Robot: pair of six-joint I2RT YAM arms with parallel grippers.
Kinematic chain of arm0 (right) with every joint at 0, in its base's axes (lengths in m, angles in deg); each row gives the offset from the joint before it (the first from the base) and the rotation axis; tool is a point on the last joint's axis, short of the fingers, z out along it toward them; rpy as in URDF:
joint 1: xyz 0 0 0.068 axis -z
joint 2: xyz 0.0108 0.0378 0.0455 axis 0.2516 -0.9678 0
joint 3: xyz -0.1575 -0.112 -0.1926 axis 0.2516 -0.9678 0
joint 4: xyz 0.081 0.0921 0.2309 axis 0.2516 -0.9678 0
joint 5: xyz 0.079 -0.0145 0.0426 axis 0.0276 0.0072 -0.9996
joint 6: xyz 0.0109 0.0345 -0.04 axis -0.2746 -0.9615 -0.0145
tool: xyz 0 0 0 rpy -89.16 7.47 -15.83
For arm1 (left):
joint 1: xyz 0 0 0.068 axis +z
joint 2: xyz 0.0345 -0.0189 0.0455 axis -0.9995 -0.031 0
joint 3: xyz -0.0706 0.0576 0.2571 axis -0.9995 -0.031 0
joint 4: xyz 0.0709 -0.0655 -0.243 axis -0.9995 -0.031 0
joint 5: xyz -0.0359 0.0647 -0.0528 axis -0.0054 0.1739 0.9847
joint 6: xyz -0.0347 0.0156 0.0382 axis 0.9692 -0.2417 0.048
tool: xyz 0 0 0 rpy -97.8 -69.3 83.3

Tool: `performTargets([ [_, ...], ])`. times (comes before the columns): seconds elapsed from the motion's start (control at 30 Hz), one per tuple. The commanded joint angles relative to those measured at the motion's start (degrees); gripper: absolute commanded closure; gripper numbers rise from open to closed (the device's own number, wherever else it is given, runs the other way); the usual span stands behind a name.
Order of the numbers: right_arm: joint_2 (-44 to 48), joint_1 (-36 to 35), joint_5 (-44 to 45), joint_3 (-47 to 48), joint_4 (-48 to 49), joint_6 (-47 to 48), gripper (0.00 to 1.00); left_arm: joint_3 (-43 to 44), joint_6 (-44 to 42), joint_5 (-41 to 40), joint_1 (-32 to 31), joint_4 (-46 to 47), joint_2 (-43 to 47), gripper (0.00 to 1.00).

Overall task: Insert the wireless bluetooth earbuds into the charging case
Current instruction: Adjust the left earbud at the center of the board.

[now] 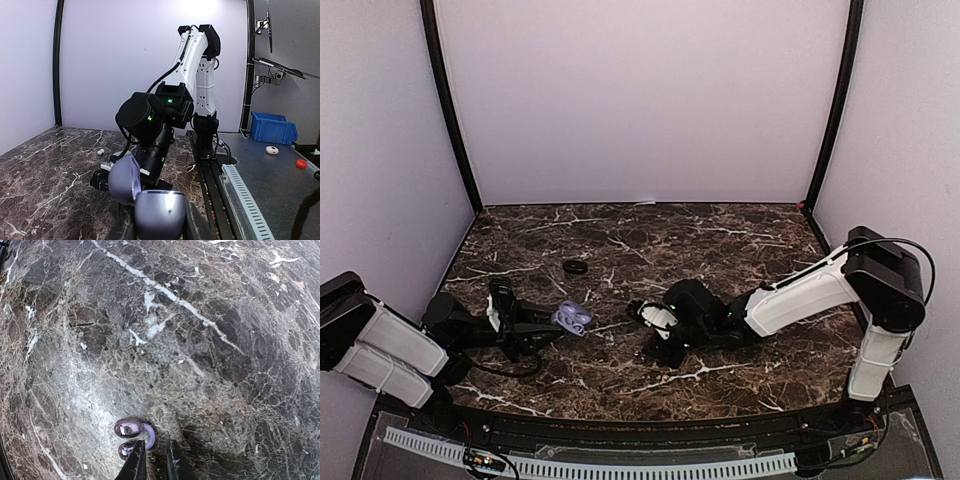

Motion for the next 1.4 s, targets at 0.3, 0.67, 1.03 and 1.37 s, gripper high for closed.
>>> performTargets([
  [0.3,-2.4,0.26,-2.5,1.75,0.83,-1.09,0.86,-0.4,-0.76,0.26,0.31,2.73,1.02,0.81],
  [0.67,0.03,0.38,-2.8,0.65,2.64,-2.41,0.86,-0.41,-0.73,0.29,0.31,2.76,1.18,0.81],
  [1.03,1.38,3.75,-5.32,-2.11,5.11,-6.17,0.85,-0.5,-0.77,0.29,0.31,2.41,1.72,0.81],
  [1.37,-2.09,3.86,-8.48,0.32,4.57,-5.77,0.83,-0.42,-1.02,0.18,0.31,2.1,1.72,0.81],
])
